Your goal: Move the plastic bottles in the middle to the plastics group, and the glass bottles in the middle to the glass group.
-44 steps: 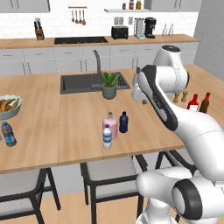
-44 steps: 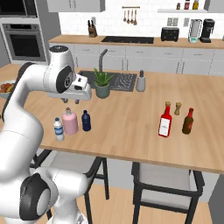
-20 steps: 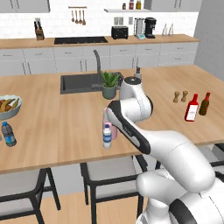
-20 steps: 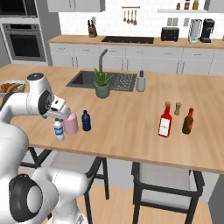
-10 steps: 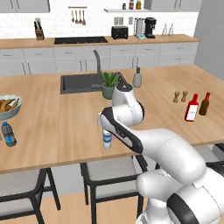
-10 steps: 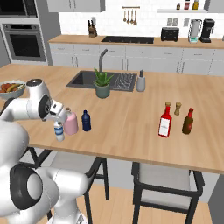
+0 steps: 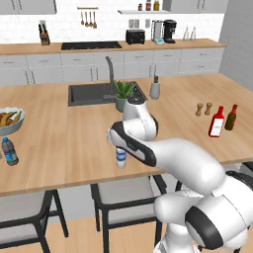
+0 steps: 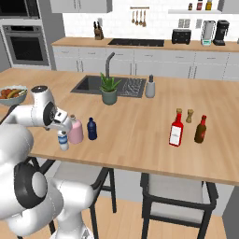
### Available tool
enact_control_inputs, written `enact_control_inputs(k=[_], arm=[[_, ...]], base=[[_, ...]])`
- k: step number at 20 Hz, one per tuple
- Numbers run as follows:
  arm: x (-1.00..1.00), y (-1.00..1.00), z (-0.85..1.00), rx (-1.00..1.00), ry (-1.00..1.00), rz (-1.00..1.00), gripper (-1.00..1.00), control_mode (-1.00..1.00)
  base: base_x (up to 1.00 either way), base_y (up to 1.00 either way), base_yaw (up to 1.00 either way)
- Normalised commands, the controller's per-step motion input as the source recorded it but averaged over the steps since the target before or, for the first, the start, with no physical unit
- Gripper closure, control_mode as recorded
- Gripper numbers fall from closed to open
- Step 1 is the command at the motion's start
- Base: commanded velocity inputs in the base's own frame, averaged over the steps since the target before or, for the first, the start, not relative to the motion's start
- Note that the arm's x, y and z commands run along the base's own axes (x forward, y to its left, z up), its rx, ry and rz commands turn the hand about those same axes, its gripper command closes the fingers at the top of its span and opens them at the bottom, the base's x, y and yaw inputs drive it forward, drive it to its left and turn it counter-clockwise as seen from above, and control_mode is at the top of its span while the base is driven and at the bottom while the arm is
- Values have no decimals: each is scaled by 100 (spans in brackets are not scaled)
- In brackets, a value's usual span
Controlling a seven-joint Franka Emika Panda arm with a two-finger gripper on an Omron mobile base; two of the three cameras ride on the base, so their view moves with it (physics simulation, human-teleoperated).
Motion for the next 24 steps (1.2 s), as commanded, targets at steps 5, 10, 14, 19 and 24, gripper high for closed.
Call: enact_control_inputs(k=[5,10,14,19,24], arm=[[12,0,0,0,5,0,-100,-100],[16,1,-2,0,3,0,-100,-100],[15,7,-11,0,2,0,-100,-100],[12,9,-13,0,3,0,-100,-100],[7,10,-11,0,4,0,-100,-100]], base=[[0,0,0],[0,0,0],[0,0,0],[0,0,0],[0,0,0]])
